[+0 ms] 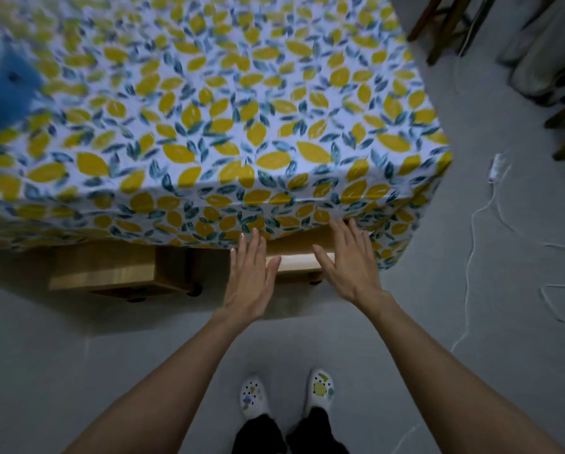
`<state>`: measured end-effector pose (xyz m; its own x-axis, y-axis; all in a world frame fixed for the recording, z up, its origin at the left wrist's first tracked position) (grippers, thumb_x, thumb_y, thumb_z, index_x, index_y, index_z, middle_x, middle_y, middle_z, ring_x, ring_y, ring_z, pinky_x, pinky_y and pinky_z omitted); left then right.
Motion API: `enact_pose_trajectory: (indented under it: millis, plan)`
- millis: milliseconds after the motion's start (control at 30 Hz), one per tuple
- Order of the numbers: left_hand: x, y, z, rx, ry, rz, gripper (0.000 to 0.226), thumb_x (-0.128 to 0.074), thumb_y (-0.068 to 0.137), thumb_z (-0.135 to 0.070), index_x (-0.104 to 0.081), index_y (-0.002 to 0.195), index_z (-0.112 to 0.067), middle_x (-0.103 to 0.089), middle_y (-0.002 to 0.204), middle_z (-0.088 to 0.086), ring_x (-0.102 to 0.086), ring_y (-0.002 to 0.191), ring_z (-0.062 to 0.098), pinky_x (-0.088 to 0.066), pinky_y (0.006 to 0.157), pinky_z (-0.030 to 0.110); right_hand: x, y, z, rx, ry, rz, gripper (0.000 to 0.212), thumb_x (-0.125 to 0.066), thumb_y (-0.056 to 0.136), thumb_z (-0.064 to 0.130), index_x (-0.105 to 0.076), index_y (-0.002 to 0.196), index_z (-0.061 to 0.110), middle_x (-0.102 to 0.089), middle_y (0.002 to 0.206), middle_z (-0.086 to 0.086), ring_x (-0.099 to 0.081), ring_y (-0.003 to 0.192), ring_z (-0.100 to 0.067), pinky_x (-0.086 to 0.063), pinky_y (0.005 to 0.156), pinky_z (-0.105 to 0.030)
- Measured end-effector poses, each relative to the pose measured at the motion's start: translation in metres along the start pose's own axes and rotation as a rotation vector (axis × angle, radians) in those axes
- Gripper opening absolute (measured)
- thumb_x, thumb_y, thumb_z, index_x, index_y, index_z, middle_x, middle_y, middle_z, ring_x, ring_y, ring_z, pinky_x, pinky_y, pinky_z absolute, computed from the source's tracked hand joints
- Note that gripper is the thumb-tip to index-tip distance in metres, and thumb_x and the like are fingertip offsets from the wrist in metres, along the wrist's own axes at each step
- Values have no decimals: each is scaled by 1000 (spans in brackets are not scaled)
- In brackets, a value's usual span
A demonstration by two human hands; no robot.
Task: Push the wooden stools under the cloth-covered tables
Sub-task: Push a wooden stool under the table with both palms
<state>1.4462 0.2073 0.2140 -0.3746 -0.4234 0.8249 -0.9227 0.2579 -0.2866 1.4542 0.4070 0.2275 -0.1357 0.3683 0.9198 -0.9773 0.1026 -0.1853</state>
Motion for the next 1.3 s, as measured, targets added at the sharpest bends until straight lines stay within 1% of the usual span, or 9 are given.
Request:
enact_pose_trajectory:
  millis: [133, 300, 400, 500, 733, 833, 967, 1167, 1300]
  plan:
    - [67, -7, -49, -82, -66, -14, 62, -11, 98, -53, -10, 151, -21, 8, 160, -6, 18, 144, 12, 15, 116, 35, 86, -7, 10, 65, -24, -55, 71, -33, 98, 57, -12, 155, 20, -14, 163, 0, -2, 151, -18, 2, 121, -39]
    - [113, 5, -106, -132, -103, -133, 61, -15, 97, -52, -22, 149, -21, 7, 160, -2, 20, 144, 14, 13, 117, 39, 169, -6, -8, 49, 77, -159, 71, -36, 98, 56, -17, 155, 19, -17, 162, -1, -4, 150, -17, -4, 122, -40]
    - [118, 25, -147, -158, -150, -157, 64, -13, 95, -55, -28, 148, -20, 4, 160, -1, 17, 145, 15, 12, 118, 42, 203, 11, -38, 29, 140, -180, 75, -32, 95, 61, -17, 154, 19, -15, 163, 0, -2, 150, -16, -5, 122, -40]
    - [115, 59, -194, -135, -173, -191, 63, -17, 94, -53, -35, 144, -19, -2, 160, 0, 12, 146, 17, 10, 118, 45, 236, 37, -77, 33, 164, -186, 71, -38, 96, 57, -22, 153, 20, -20, 162, -1, -7, 150, -19, -6, 122, -40]
    - [85, 136, -316, 66, -252, -268, 53, -34, 97, -49, -38, 143, -23, -9, 160, 1, 6, 148, 21, 9, 116, 48, 310, 108, -168, 131, 160, -50, 68, -36, 98, 54, -16, 154, 20, -15, 162, 0, -6, 150, -18, -2, 122, -36]
    - [75, 171, -361, 100, -237, -278, 51, -35, 97, -46, -38, 143, -23, -11, 160, 1, 5, 148, 22, 10, 116, 48, 332, 147, -202, 161, 136, 6, 69, -34, 98, 55, -17, 154, 19, -15, 162, -1, -7, 150, -19, -3, 122, -37]
    - [74, 228, -391, 156, -182, -304, 48, -34, 99, -43, -36, 143, -23, -12, 160, 2, 3, 148, 25, 8, 117, 50, 353, 208, -237, 215, 146, 31, 68, -35, 97, 57, -19, 153, 22, -21, 161, -2, -15, 148, -20, -6, 120, -37]
    - [84, 347, -426, 256, -251, -373, 47, -36, 100, -35, -34, 145, -20, -14, 160, 5, 1, 147, 30, 3, 117, 52, 391, 338, -276, 285, 76, 27, 66, -35, 98, 54, -19, 152, 20, -22, 160, -3, -15, 148, -22, -6, 120, -37]
    - [101, 427, -454, 301, -309, -402, 47, -38, 100, -34, -34, 145, -20, -17, 159, 6, -3, 147, 29, 3, 116, 50, 427, 428, -291, 335, 20, 40, 64, -39, 98, 51, -23, 151, 19, -26, 159, -5, -18, 148, -24, -12, 120, -39]
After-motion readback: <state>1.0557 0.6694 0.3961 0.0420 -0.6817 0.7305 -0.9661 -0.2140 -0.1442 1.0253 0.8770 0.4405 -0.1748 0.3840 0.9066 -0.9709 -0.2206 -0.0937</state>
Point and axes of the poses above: each hand's wrist, its own y-axis towards the middle knuckle, its own x-axis out of the back of the hand, z = x × y, the point moved 2 cm from there along y, towards the middle knuckle
